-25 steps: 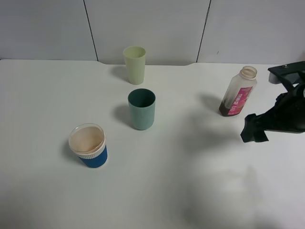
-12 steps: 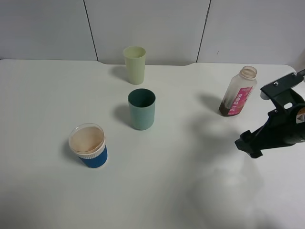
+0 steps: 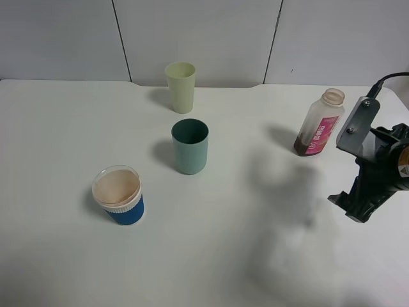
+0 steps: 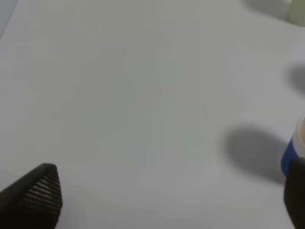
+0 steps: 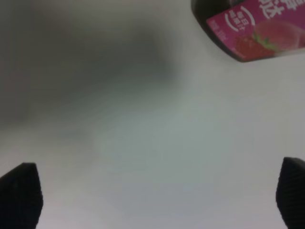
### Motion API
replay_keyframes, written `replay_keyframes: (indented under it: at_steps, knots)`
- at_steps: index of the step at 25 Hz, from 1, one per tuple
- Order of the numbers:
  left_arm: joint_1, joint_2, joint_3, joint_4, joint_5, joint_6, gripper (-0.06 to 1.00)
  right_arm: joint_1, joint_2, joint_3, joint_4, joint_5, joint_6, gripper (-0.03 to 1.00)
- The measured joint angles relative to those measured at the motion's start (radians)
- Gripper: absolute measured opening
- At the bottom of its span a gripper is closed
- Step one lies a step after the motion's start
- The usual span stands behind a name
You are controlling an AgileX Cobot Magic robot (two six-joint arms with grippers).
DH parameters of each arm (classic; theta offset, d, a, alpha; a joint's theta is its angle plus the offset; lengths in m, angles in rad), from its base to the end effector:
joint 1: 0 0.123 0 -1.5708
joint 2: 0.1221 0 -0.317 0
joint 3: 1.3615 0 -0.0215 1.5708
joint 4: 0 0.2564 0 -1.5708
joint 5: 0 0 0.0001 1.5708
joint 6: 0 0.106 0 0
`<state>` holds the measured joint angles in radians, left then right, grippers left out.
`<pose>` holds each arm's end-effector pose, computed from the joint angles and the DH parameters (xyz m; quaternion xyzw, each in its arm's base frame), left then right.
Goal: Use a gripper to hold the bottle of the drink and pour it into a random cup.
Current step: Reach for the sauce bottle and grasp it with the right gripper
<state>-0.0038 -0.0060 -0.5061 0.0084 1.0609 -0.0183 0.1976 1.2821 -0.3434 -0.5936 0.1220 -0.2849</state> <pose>-0.0204 0.0009 0.2748 -0.0064 0.8501 -0.0016 0.5266 0.1914 0.0309 0.1707 -0.4776 0.8237 -0.1316 0.2759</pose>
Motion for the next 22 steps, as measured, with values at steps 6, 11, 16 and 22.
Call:
replay_keyframes:
  at_steps: [6,11,16,22]
  knots:
    - [0.0,0.0,0.0,0.0,0.0,0.0,0.93,0.0,0.0,0.002,-0.19,-0.095,0.273,0.97]
    - [0.0,0.0,0.0,0.0,0.0,0.0,0.93,-0.012,0.008,0.002,-0.516,-0.221,0.704,0.97]
    - [0.0,0.0,0.0,0.0,0.0,0.0,0.93,-0.096,0.043,0.002,-0.894,-0.353,1.143,0.97]
    - [0.0,0.0,0.0,0.0,0.0,0.0,0.93,-0.113,0.054,0.003,-1.018,-0.429,1.205,0.97]
